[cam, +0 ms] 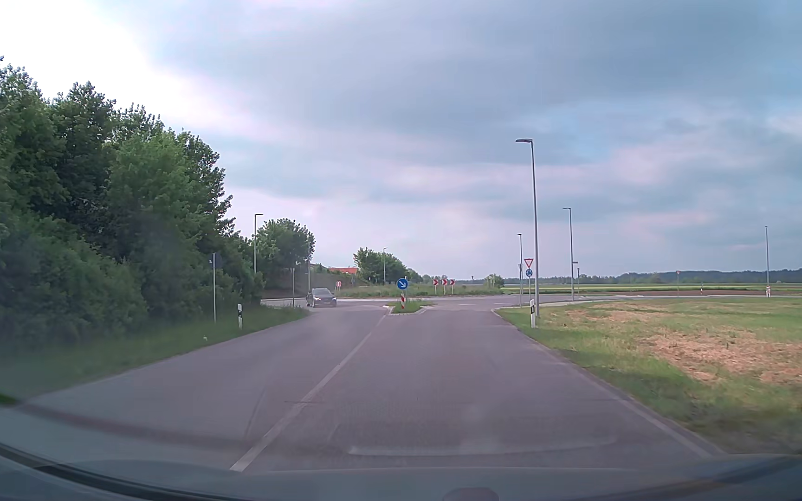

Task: Follow the waypoints while adhering to traffic rules and regulations

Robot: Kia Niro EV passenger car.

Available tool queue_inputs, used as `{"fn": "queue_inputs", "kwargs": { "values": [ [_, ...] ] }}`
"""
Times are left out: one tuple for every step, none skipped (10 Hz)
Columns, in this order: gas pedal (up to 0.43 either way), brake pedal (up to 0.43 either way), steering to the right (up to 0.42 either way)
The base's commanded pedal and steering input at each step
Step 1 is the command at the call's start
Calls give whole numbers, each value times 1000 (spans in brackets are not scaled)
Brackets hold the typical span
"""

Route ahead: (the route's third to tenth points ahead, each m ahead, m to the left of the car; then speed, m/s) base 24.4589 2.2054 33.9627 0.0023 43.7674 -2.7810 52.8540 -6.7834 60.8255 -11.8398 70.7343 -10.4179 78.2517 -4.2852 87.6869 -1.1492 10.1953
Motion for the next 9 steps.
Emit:
{"fn": "queue_inputs", "kwargs": {
  "values": [
    [8, 0, 2],
    [0, 0, 2],
    [0, 0, 3],
    [0, 0, 4],
    [0, 0, 5],
    [0, 0, 7],
    [0, 0, 8],
    [0, 0, 8],
    [0, 0, 8]
  ]
}}
